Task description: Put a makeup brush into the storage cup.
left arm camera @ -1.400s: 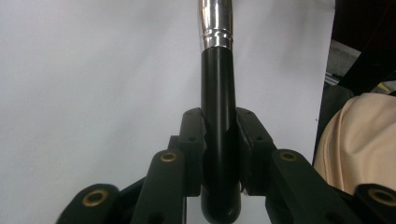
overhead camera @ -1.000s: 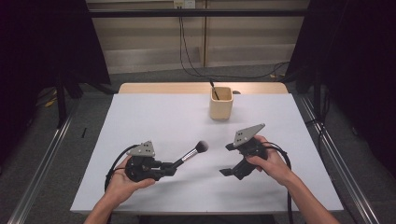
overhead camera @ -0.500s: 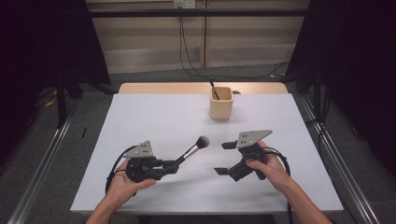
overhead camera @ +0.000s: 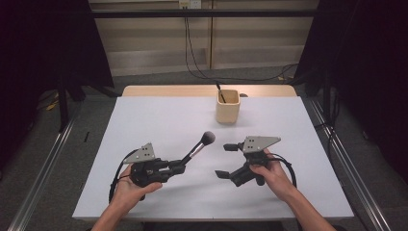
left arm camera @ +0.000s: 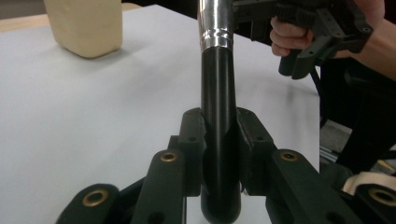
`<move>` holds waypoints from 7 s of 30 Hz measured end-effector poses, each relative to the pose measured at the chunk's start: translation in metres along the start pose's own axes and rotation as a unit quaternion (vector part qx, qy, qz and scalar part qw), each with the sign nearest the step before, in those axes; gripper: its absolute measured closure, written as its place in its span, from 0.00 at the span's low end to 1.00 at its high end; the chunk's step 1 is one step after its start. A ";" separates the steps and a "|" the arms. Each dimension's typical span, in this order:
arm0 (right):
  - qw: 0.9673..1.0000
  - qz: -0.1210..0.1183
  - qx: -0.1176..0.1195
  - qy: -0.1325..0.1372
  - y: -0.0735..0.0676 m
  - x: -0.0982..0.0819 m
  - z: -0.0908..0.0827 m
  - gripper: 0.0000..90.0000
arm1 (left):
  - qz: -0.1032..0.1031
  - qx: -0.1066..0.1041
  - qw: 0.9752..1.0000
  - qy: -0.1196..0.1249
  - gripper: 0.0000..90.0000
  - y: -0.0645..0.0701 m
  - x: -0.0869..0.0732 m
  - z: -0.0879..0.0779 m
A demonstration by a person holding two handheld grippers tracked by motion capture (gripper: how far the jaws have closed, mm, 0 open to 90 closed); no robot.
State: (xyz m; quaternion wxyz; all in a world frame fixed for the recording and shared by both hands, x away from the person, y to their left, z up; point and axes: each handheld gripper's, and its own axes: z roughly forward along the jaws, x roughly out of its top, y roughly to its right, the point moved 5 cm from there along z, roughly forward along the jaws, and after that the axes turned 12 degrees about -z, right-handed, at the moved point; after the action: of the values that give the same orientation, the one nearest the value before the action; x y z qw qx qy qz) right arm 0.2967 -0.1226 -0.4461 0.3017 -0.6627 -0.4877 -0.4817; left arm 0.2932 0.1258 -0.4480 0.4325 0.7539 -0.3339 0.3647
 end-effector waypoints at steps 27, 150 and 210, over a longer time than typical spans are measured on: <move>0.995 0.006 0.035 0.095 -0.010 0.026 0.014 0.03 | 0.019 -0.030 0.999 0.028 0.83 0.019 0.014 0.033; 0.991 0.060 -0.105 0.058 0.079 0.044 -0.047 0.79 | -0.027 0.222 0.966 0.128 0.03 -0.021 -0.029 -0.071; 0.968 0.067 -0.240 0.020 0.202 0.078 -0.036 0.79 | -0.018 0.236 0.962 0.135 0.03 -0.026 -0.026 -0.076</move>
State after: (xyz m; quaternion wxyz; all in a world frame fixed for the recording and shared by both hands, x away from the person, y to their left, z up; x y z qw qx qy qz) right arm 0.4778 -0.1957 -0.3465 0.1753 -0.7368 -0.3062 -0.5767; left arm 0.2814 0.2093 -0.4529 0.2900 0.7843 -0.1630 0.5236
